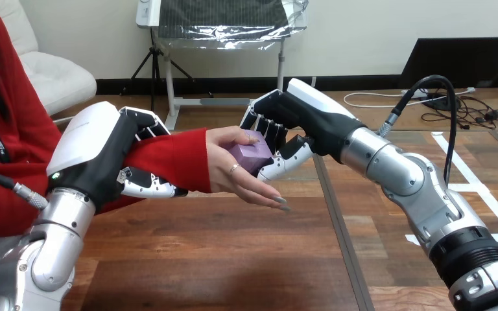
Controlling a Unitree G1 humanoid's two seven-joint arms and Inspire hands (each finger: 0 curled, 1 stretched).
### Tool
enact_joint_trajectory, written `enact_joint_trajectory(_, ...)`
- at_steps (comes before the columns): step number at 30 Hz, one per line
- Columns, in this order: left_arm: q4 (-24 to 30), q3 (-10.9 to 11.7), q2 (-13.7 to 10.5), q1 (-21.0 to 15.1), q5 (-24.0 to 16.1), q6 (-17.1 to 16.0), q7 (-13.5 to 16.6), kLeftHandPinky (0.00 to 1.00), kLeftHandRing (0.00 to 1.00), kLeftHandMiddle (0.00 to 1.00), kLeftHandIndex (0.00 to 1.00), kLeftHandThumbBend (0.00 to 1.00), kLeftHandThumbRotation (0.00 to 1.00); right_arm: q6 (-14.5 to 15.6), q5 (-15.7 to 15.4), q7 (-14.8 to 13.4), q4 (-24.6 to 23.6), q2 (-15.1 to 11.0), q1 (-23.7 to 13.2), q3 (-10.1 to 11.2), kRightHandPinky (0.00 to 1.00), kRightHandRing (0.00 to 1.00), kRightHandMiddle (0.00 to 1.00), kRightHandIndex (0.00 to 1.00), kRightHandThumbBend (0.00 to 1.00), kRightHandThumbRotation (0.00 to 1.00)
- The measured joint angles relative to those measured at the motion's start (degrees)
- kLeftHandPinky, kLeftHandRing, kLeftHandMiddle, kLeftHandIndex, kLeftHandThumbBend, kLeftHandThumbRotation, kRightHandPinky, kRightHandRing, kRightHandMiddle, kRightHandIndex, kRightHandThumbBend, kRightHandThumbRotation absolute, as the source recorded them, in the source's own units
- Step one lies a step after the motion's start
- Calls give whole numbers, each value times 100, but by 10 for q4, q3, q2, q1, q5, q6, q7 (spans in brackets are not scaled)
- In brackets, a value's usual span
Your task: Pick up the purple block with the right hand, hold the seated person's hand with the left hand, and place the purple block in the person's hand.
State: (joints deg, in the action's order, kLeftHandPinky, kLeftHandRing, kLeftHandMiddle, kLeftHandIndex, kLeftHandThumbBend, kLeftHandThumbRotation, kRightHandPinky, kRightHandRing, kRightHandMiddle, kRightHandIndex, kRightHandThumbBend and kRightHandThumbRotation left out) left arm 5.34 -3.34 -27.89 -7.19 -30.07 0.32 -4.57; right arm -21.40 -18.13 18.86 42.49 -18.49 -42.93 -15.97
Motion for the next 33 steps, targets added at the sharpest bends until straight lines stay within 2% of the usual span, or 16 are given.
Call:
enact_joint_trajectory(8,0,0,0,2,1,0,0,36,42,46,46,80,0,4,0,4,0,0,0,0,37,43,48,51,73,4)
enact_joint_trajectory(18,0,1,-1,5,4,-4,0,39,46,50,50,79,2,4,0,7,1,0,0,0,37,44,50,53,63,21)
enact_joint_trajectory(24,0,1,-4,6,0,-12,0,42,49,52,52,78,12,3,0,8,5,0,1,0,38,46,51,54,57,34)
enact_joint_trajectory(26,0,1,-5,7,-1,-15,1,44,50,53,53,78,18,3,0,8,6,0,1,0,41,47,51,55,56,43)
enact_joint_trajectory(33,0,3,-6,12,-1,-28,6,46,53,56,57,78,32,-2,0,8,18,-1,3,1,48,52,55,57,56,64)
